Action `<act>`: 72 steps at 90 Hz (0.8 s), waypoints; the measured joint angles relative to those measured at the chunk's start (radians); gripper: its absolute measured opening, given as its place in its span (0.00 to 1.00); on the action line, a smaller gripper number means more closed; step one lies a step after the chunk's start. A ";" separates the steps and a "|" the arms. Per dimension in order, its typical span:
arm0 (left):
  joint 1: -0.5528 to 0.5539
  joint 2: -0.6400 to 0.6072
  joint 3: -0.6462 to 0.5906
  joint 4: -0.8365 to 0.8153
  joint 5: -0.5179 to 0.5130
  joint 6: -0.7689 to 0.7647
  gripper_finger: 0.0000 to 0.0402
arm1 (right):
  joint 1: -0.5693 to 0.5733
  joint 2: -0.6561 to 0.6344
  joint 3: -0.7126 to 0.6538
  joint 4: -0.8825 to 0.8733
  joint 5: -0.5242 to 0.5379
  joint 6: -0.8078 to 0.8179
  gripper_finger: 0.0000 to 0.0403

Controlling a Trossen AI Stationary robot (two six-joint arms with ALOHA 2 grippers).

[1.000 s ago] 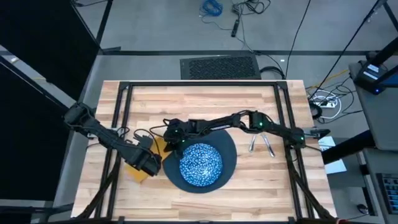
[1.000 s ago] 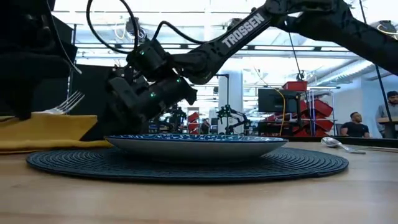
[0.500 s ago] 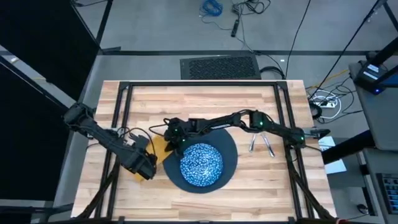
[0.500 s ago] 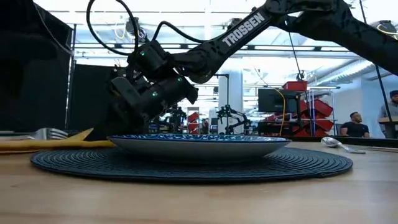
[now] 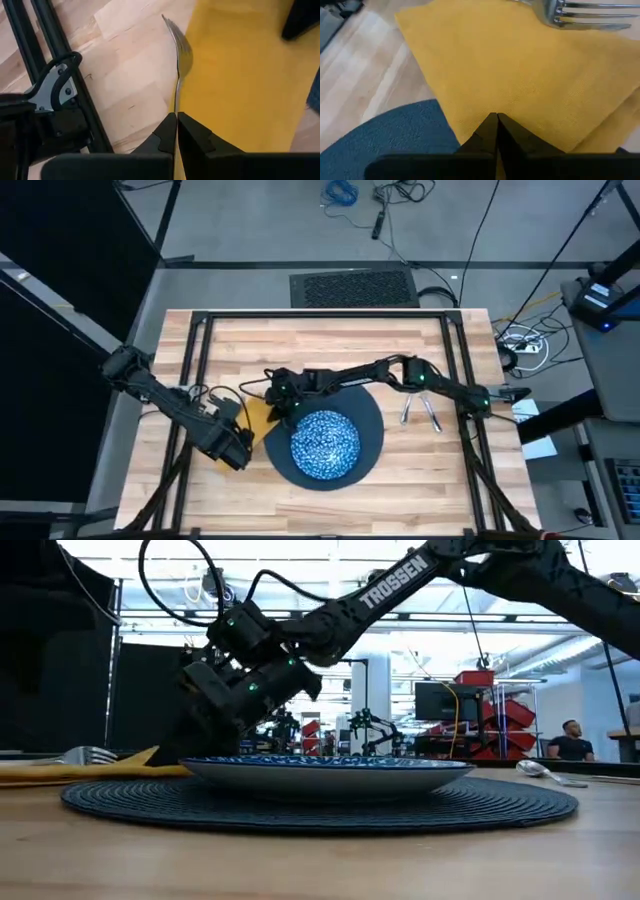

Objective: Set table place
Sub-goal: Put the fork on the yellow table napkin

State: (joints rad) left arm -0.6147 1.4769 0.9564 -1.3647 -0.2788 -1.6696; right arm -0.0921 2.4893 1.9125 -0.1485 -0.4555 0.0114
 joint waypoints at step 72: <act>0.174 0.000 -0.187 0.161 -0.039 0.084 0.03 | -0.065 -0.391 0.004 -0.805 0.118 -0.271 0.00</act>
State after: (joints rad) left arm -0.4407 1.4769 0.7698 -1.2039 -0.3182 -1.5857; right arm -0.1566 2.0987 1.9167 -0.9533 -0.3374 -0.2598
